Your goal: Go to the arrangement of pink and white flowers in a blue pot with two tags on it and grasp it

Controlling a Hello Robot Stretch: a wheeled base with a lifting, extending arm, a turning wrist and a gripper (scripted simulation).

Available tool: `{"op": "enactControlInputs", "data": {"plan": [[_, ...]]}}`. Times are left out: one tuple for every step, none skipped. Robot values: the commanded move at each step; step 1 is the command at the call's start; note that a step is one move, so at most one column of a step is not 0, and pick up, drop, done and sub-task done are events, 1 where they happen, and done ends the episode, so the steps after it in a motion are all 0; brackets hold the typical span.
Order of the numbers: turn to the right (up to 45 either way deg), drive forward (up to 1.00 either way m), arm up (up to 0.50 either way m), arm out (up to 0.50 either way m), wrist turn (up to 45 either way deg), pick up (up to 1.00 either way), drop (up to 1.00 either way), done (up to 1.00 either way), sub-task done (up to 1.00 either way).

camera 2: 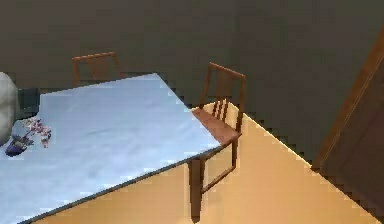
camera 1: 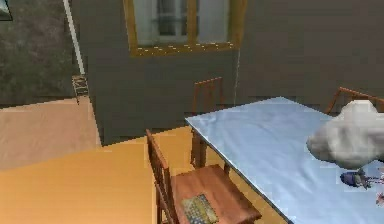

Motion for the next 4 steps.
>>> {"op": "enactControlInputs", "data": {"plan": [[45.0,0.00,0.00,0.00,0.0,0.00,0.00,0.00,0.00],[39.0,0.00,0.00,0.00,0.0,0.00,0.00,0.00,0.00],[0.0,0.35,0.00,0.00,0.0,0.00,0.00,0.00,0.00],[-45.0,0.00,0.00,0.00,0.0,0.00,0.00,0.00,0.00]]}}
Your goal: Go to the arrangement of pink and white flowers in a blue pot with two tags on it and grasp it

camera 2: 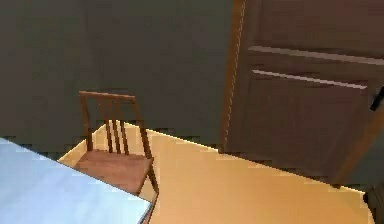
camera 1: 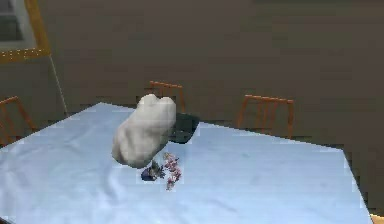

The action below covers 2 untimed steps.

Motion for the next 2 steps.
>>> {"op": "enactControlInputs", "data": {"plan": [[-45.0,0.00,0.00,0.00,0.0,0.00,0.00,0.00,0.00],[-45.0,0.00,0.00,0.00,0.0,0.00,0.00,0.00,0.00]]}}
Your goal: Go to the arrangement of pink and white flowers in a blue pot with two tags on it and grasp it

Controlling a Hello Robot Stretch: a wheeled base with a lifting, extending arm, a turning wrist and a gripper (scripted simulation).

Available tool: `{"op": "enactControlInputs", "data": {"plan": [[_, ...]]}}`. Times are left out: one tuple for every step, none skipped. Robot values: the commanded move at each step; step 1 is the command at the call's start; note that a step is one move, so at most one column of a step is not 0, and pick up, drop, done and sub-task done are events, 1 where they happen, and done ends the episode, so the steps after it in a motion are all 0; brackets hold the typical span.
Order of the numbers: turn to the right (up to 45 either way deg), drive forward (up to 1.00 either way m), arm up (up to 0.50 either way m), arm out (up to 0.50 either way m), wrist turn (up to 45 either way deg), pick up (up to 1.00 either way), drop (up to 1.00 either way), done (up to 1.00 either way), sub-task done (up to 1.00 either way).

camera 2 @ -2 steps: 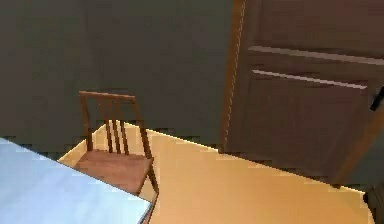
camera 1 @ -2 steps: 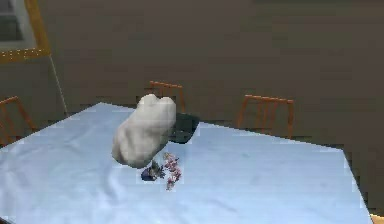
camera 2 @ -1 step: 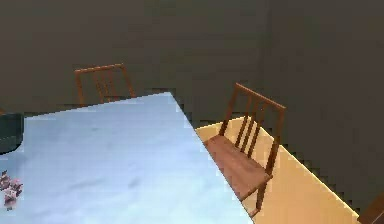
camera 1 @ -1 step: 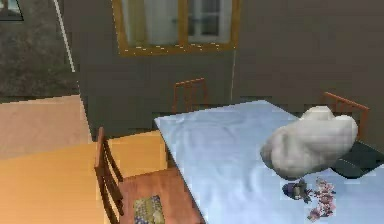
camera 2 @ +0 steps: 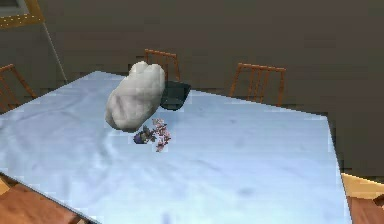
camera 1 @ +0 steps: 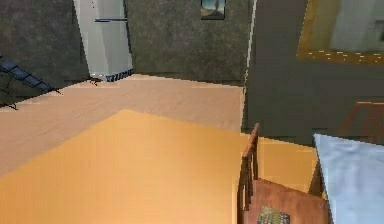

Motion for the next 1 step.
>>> {"op": "enactControlInputs", "data": {"plan": [[-12.0,0.00,0.00,0.00,0.0,0.00,0.00,0.00,0.00]]}}
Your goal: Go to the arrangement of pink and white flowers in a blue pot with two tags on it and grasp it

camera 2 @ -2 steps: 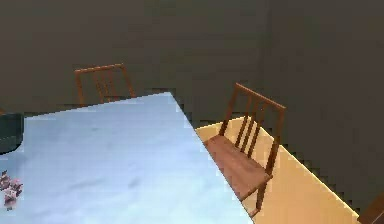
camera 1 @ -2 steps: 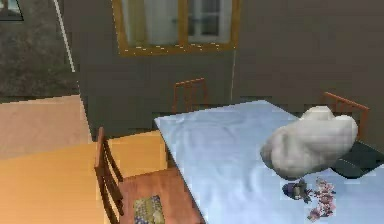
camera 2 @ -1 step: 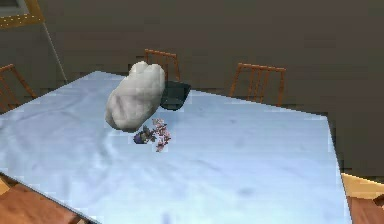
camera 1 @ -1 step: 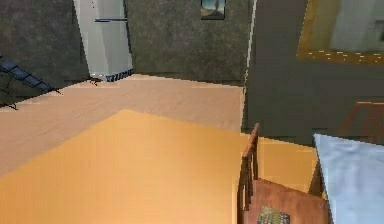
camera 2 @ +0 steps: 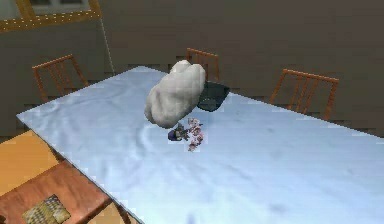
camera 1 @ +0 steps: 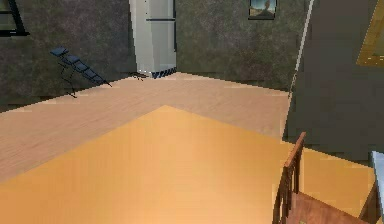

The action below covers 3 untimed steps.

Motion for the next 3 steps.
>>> {"op": "enactControlInputs", "data": {"plan": [[0.0,0.00,0.50,0.00,0.0,0.00,0.00,0.00,0.00],[0.0,0.00,0.38,0.00,0.0,0.00,0.00,0.00,0.00],[0.0,0.00,0.00,0.34,0.0,0.00,0.00,0.00,0.00]]}}
